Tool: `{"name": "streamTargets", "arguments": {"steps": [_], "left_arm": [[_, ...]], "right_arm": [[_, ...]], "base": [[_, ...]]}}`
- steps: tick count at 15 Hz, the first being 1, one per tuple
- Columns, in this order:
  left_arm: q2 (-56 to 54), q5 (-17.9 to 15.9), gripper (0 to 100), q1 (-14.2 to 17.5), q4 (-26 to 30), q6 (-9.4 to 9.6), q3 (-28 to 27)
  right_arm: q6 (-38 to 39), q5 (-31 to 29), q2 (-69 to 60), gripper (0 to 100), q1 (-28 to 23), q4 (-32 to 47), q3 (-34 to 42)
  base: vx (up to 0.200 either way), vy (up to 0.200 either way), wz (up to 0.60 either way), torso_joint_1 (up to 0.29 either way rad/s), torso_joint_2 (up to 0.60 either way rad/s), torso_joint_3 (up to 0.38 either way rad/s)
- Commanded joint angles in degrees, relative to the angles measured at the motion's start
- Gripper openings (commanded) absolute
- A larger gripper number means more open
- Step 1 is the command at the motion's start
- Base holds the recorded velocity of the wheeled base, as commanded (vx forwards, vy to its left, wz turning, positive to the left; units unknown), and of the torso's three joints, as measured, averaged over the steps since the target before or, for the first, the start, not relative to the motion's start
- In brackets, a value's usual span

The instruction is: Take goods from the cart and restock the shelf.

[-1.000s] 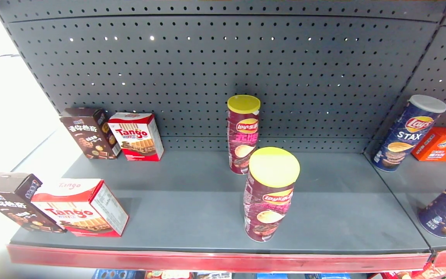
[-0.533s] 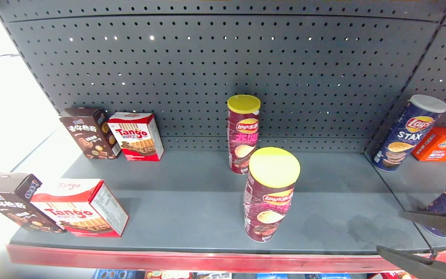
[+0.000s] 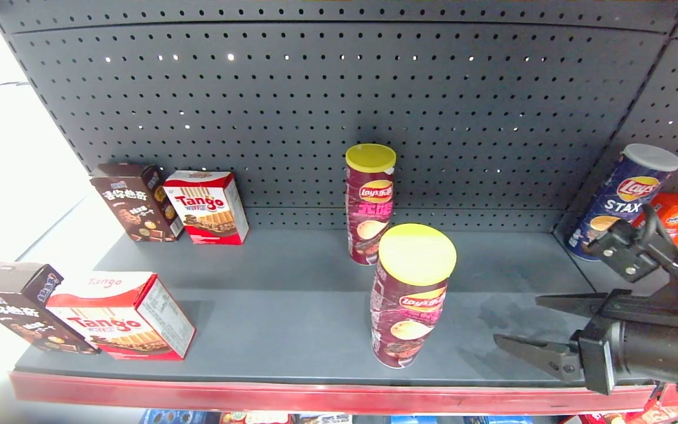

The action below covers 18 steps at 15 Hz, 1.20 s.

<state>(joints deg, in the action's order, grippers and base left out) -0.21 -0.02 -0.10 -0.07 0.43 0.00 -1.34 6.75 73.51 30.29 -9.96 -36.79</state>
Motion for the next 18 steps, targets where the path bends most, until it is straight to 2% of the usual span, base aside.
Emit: {"name": "streamTargets", "arguments": {"steps": [1,5,18], "left_arm": [[0.21,-0.06,100,0.01,-0.01,0.01,0.0],[0.21,-0.06,100,-0.08,-0.01,0.01,0.0],[0.21,0.02,100,0.01,-0.01,-0.08,-0.09]], "right_arm": [[-0.07,-0.07,5.42,100,1.96,0.03,-2.76],[-0.15,-1.3,9.72,100,3.9,0.03,-5.04],[-0.15,-1.92,17.46,100,4.42,-0.06,-12.16]], "base": [[0.0,0.0,0.0,0.0,0.0,0.0],[0.0,0.0,0.0,0.0,0.0,0.0],[0.0,0.0,0.0,0.0,0.0,0.0]]}}
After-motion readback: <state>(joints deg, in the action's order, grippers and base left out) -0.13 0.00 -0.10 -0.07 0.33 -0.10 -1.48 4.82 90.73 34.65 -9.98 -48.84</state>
